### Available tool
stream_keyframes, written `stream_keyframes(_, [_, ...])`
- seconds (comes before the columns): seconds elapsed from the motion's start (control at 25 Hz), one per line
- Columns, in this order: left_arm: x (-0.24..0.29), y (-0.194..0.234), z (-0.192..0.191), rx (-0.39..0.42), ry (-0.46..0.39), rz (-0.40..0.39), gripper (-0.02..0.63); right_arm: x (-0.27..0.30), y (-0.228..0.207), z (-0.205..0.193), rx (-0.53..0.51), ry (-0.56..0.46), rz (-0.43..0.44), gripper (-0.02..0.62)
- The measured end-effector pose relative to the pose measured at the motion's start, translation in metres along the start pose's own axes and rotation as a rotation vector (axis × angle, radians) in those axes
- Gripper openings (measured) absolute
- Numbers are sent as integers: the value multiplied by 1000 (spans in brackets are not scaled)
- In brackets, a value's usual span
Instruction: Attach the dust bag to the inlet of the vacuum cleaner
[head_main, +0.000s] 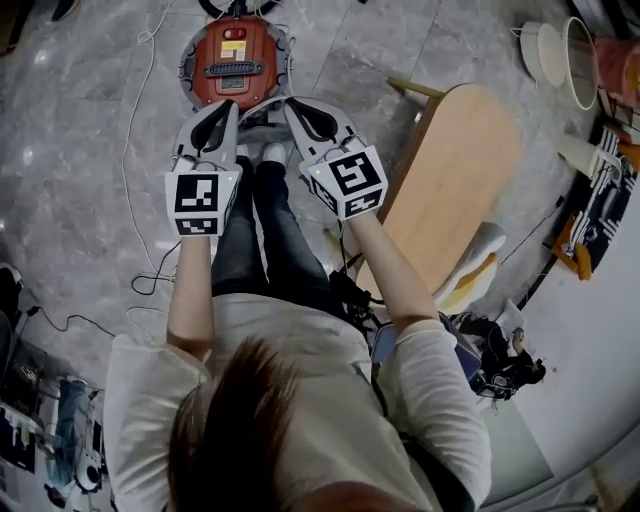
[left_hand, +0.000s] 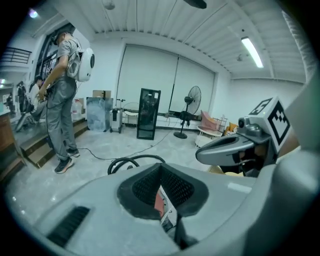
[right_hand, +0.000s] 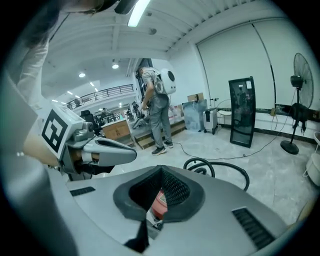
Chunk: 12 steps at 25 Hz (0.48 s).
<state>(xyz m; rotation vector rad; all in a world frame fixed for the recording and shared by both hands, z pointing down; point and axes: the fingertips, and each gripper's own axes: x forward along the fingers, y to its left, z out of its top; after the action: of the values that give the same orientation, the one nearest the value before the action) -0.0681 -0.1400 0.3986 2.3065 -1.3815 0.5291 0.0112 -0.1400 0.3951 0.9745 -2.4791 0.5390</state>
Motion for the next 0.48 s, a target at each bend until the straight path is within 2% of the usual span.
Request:
stream_keyframes(0.12, [-14,0,40,26,-54,1,17,-23,5,42,-16,-59,-8,2])
stream_keyframes(0.36, [-49,-12,99,38,-138,-56,17,-71,20,109,-16,-175,-9,2])
stream_keyframes(0.48, [-68,-19,132,68,-188,-69,17,-101,28,144,-54,-220,-34,2])
